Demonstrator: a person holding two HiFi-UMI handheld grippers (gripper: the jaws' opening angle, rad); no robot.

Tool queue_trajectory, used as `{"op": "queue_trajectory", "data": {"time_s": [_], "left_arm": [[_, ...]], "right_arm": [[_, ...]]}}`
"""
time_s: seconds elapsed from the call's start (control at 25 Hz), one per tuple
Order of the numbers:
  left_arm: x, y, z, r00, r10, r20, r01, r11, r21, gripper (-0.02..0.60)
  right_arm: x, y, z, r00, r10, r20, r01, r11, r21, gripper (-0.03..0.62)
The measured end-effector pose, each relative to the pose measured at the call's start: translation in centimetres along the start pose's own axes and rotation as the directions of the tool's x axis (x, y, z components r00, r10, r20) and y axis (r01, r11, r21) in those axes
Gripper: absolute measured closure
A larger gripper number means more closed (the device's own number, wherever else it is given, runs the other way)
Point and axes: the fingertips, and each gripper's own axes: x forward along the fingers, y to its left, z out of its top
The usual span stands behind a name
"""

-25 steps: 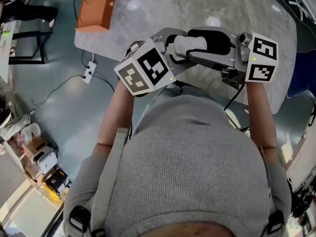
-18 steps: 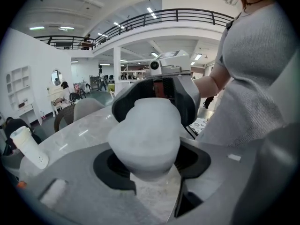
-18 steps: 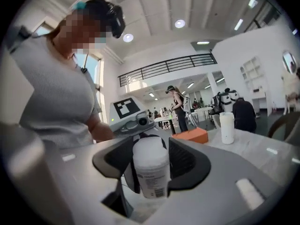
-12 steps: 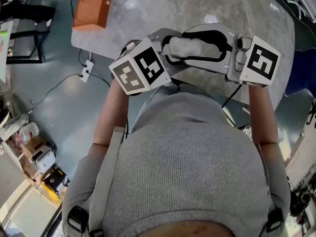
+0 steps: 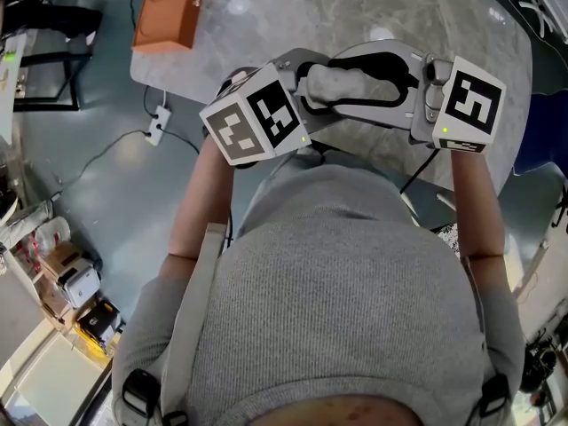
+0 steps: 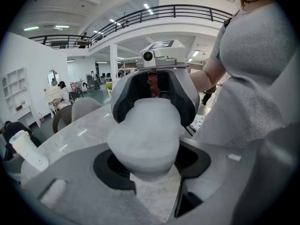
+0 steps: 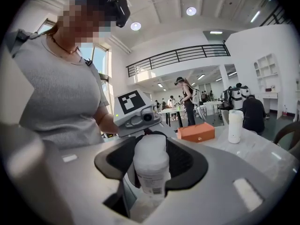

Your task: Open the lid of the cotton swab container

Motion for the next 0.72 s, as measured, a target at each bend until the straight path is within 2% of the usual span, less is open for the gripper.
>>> {"op": "queue_trajectory", "data": {"time_s": [0.44, 0.6, 0.72], "left_arm": [[0.0, 0.1, 0.3, 1.0, -0.015, 0.027, 0.015, 1.0, -0.019, 0.348], [0.2, 0.4, 0.1, 1.0, 0.018, -0.002, -0.018, 1.0, 0.018, 0.351], [0.1, 0.1, 0.1, 1.0, 0.001, -0.007, -0.001, 1.0, 0.015, 0.35]], "right_arm": [[-0.3, -0.5, 0.2, 0.999, -0.002, 0.032, -0.001, 0.996, 0.086, 0.388], [-0.3, -1.0, 0.8, 0.995, -0.018, 0.098, -0.003, 0.978, 0.211, 0.391], [-0.2, -0.8, 1.1, 0.995, -0.028, 0.099, 0.006, 0.976, 0.218, 0.391]]}}
